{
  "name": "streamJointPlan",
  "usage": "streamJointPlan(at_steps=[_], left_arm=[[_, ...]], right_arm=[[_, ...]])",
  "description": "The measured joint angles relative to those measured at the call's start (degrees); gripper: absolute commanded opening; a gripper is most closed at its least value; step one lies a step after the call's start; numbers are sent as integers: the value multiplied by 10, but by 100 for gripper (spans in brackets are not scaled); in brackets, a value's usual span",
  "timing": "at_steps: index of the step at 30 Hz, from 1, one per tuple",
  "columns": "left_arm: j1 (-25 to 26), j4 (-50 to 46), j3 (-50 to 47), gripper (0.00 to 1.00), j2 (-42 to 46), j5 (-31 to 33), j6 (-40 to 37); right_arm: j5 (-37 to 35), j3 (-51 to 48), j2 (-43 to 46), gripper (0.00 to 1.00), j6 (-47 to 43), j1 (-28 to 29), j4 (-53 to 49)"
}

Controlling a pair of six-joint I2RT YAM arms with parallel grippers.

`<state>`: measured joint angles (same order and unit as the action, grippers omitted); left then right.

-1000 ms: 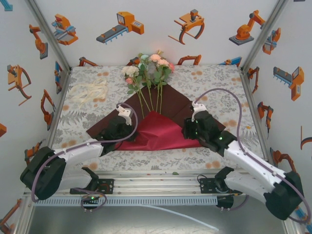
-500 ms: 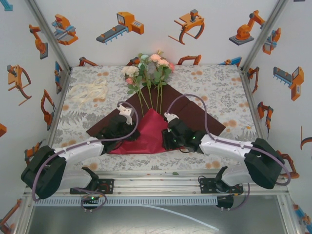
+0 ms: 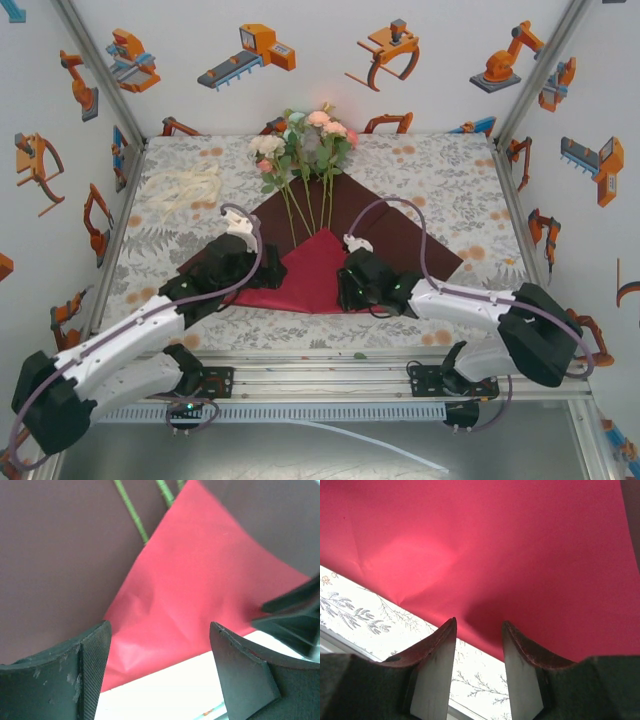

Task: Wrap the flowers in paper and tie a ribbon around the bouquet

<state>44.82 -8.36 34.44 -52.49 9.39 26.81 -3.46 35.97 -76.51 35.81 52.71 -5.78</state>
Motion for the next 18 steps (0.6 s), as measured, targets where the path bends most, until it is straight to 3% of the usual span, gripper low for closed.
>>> streamJointPlan(at_steps=[3,7,12,18], left_arm=[[31,-7,5,60,17,-3,23],[43,-7,-15,48,-28,-1,49],[43,-23,-72,41,-98,21,87],[43,-14,-125,39,-72,56,148]], right_arm=[[4,-9,19,40,9,0,-14],[4,-26,44,41,20,0,-23],[-10,-32,65,42,28,0,-52],[-69,-40,89,42,46,0,-115]])
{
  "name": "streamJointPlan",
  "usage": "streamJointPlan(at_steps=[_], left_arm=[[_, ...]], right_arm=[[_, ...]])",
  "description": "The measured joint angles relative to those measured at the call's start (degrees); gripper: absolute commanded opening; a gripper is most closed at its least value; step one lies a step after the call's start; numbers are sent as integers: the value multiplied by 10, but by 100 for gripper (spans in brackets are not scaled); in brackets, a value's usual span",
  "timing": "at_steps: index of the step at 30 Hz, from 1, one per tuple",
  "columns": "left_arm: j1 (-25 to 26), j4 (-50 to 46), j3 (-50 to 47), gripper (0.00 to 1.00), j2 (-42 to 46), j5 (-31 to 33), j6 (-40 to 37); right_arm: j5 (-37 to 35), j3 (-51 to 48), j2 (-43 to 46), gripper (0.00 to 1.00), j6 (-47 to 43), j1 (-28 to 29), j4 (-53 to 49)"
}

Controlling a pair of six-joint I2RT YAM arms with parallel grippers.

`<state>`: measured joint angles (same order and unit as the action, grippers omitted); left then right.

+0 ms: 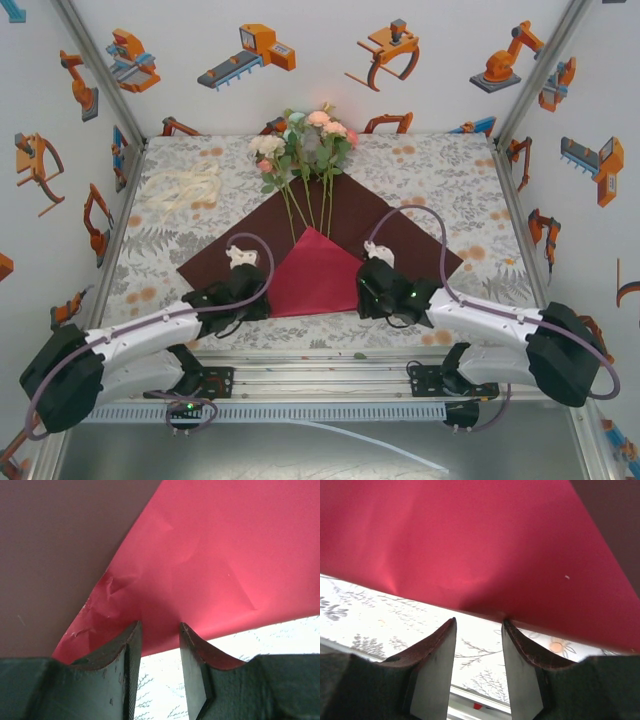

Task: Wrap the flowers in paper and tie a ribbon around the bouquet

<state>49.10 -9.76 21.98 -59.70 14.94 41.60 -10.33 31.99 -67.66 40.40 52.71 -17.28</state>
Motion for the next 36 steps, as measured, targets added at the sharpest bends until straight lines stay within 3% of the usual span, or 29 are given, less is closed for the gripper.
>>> streamJointPlan(at_steps=[8,11,17,22,28,31,36], left_arm=[[-5,-53,-18,59,104,40,27],[-43,-102,5,64,153,54,26],[-130,-139,60,65,202,47,0],[-139,-139,66,56,175,-2,-14],[-139,-106,51,43,149,-125,-36],[-139,-89,41,40,129,-170,-40],[-139,-89,23,35,88,-178,-42]], right_arm=[[-16,-18,19,41,6,0,-64],[-18,9,46,42,-7,0,-84],[7,78,72,43,-57,0,-52],[-40,82,42,34,-62,-14,-29],[-65,-4,37,17,-60,-74,-14],[-63,-48,69,16,-54,-85,-16],[-55,-97,109,16,-32,-92,-17]])
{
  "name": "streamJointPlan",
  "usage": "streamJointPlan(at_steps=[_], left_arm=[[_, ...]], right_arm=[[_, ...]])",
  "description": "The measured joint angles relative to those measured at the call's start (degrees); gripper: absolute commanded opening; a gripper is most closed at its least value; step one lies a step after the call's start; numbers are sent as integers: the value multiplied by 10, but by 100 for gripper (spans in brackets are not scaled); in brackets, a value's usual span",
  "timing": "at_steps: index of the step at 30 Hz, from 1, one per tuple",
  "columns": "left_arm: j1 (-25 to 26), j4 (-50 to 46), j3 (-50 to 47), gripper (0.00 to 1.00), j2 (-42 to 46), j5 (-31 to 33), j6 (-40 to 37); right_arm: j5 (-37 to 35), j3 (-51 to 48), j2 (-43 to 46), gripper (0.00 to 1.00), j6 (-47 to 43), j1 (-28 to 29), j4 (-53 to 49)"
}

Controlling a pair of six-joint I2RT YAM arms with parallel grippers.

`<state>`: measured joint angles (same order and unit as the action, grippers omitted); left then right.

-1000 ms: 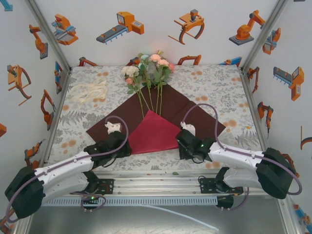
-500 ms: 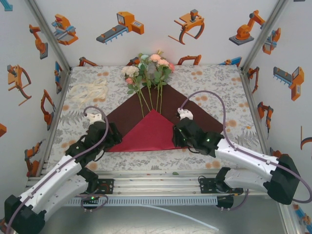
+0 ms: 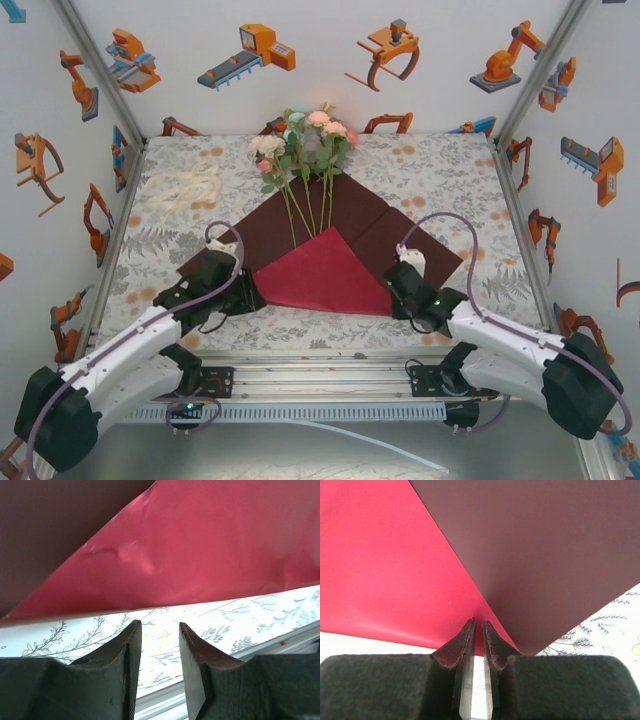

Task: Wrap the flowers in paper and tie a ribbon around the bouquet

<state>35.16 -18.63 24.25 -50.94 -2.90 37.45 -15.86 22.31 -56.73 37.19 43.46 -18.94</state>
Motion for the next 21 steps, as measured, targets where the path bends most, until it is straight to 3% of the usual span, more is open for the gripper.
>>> streamJointPlan(at_steps=[7,15,18,21], left_arm=[[0,-14,-12,29,-13,35,1],[0,-18,-19,34,64,24,1],[0,-23,-17,31,123,37,4],[-5,-61,2,30,157,95,30]], right_arm=[[11,-3,27,18,12,0,-14],[59,117,38,24,-2,4,-38],[81,167,-5,24,-8,24,-9],[106,210,-83,24,-10,45,40]])
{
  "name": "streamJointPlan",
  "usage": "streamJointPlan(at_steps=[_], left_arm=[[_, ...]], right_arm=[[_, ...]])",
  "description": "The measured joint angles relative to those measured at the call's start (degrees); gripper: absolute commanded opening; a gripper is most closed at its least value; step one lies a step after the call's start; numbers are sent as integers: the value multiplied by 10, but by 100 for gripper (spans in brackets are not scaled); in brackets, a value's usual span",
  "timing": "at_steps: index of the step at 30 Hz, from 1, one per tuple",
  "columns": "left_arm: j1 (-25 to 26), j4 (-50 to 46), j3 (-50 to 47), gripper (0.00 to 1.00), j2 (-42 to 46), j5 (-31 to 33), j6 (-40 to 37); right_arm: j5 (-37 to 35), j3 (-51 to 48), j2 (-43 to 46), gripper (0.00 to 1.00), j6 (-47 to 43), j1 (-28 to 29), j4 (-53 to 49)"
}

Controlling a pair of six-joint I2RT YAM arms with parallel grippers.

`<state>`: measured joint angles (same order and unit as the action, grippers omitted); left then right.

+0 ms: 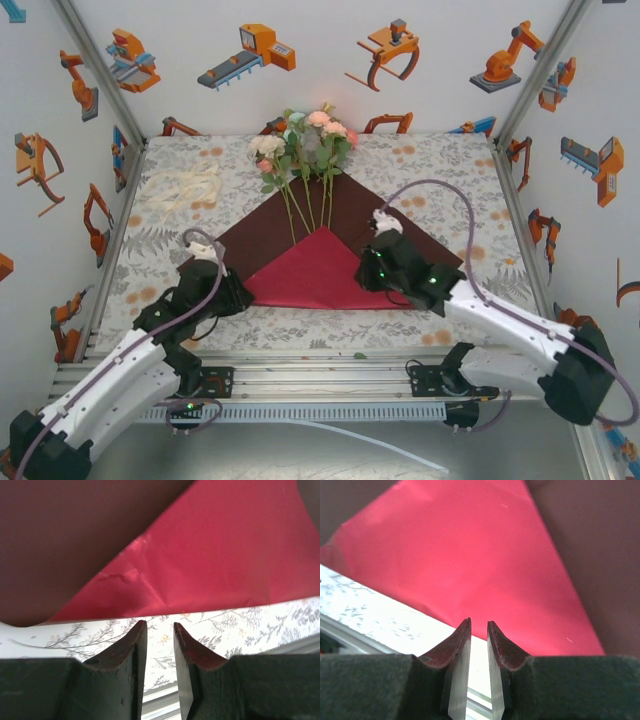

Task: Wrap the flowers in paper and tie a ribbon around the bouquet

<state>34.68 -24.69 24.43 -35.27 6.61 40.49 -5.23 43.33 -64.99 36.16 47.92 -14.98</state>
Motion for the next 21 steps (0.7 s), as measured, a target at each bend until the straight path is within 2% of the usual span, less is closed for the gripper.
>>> streamJointPlan(at_steps=[3,4,6,9,11,14,17,21], left_arm=[[-39,-42,34,30,-16,64,32],[-68,-47,42,31,-29,76,38],[-137,-42,47,33,-58,79,43],[-271,-15,46,37,-122,51,52],[-348,14,46,44,-172,28,56],[-420,57,47,62,-243,-8,64],[-449,92,50,66,-305,-22,75],[-452,136,72,67,-359,-21,82]], right_arm=[[23,29,-83,24,1,7,53],[30,38,-113,24,1,7,71],[33,57,-163,23,1,7,94],[32,88,-228,23,0,7,115],[30,105,-258,23,-2,7,126],[32,119,-287,23,-2,7,143],[38,120,-301,23,-2,7,158],[46,120,-308,23,-2,6,166]])
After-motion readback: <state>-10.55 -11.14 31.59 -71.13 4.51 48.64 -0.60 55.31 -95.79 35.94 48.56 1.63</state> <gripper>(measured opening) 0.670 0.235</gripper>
